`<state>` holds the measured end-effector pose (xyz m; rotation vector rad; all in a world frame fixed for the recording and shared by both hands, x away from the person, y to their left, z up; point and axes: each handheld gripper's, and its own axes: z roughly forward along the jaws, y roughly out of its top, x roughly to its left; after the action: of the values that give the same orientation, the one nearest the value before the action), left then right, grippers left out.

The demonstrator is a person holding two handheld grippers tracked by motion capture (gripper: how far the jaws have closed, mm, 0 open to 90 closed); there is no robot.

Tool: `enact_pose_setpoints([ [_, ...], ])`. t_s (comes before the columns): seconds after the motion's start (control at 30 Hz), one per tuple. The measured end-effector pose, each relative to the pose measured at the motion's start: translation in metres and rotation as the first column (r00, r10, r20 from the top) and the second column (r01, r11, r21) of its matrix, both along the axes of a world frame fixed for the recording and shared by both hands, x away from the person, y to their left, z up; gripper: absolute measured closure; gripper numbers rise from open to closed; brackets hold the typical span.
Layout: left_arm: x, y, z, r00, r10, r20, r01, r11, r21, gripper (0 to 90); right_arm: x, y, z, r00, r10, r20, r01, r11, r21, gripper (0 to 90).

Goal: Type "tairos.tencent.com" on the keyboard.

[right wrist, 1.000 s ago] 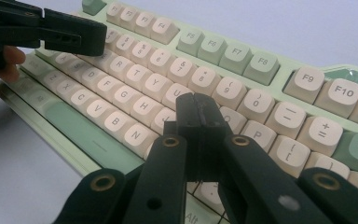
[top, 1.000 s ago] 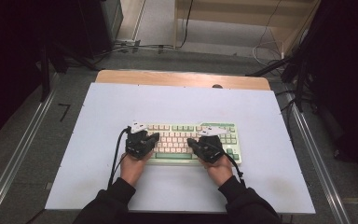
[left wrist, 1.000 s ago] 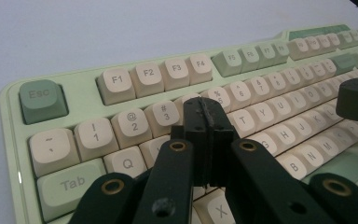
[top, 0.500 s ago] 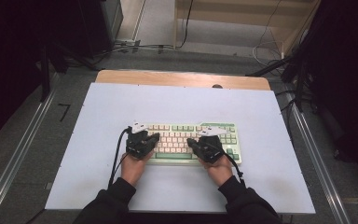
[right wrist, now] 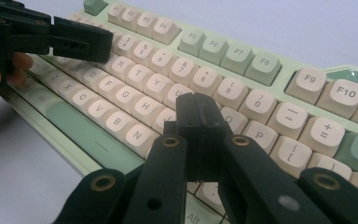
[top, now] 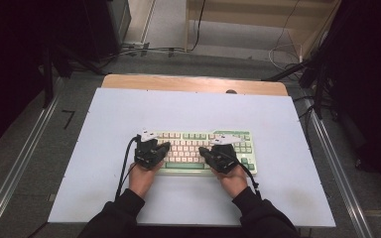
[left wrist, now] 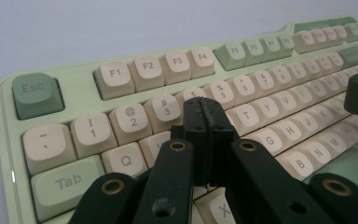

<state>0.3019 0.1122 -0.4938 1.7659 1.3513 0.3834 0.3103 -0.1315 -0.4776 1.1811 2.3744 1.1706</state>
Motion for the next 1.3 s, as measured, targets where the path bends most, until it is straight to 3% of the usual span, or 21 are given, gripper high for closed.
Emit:
enact_pose_setpoints([
  [0.47, -0.004, 0.003, 0.007, 0.9996, 0.002, 0.028, -0.001, 0.9994, -0.034, 90.0, -0.001, 0.002, 0.000, 1.0000, 0.004, -0.001, -0.004, 1.0000, 0.002, 87.7],
  [1.3, -0.004, 0.003, 0.008, 0.9996, -0.004, 0.027, 0.005, 0.9994, -0.035, 90.0, -0.002, 0.011, -0.001, 0.9998, 0.021, -0.003, -0.021, 0.9998, 0.004, 87.7],
])
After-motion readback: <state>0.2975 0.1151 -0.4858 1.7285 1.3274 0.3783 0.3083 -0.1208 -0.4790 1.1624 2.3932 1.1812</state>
